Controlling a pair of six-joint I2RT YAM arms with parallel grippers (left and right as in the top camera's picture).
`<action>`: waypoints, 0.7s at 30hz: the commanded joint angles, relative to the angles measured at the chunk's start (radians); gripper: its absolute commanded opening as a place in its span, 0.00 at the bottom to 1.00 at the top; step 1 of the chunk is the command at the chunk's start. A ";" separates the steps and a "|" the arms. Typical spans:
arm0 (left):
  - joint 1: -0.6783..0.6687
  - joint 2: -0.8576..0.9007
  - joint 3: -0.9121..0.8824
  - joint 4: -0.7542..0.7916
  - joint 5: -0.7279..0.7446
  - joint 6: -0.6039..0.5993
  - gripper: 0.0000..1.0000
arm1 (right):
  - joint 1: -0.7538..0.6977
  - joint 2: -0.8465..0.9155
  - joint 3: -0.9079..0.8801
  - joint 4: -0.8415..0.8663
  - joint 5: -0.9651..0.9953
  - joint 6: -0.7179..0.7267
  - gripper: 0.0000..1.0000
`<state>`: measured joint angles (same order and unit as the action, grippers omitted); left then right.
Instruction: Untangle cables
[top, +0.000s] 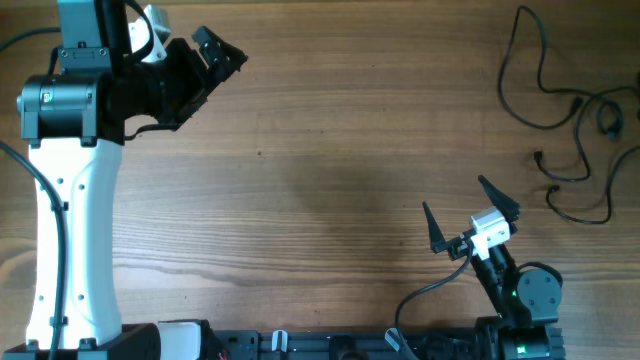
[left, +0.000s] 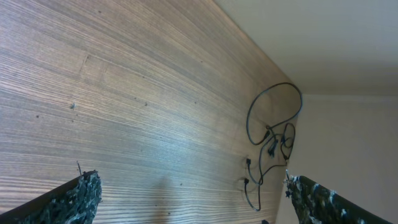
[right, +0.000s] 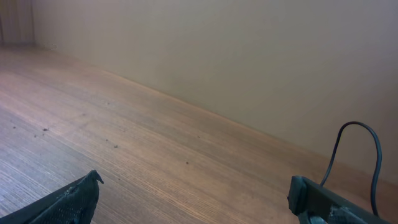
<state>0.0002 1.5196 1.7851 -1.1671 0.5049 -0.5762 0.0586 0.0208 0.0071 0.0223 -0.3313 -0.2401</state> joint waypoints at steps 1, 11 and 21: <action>0.002 0.001 0.008 0.002 -0.006 0.019 1.00 | 0.006 0.005 -0.002 0.002 0.017 0.004 1.00; 0.002 0.001 0.008 -0.007 -0.157 0.027 1.00 | 0.006 0.005 -0.002 0.002 0.017 0.004 1.00; -0.095 -0.208 -0.166 0.191 -0.395 0.185 1.00 | 0.006 0.005 -0.002 0.002 0.018 0.004 1.00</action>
<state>-0.0582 1.4494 1.7187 -1.0687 0.1776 -0.4728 0.0586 0.0223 0.0071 0.0219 -0.3313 -0.2401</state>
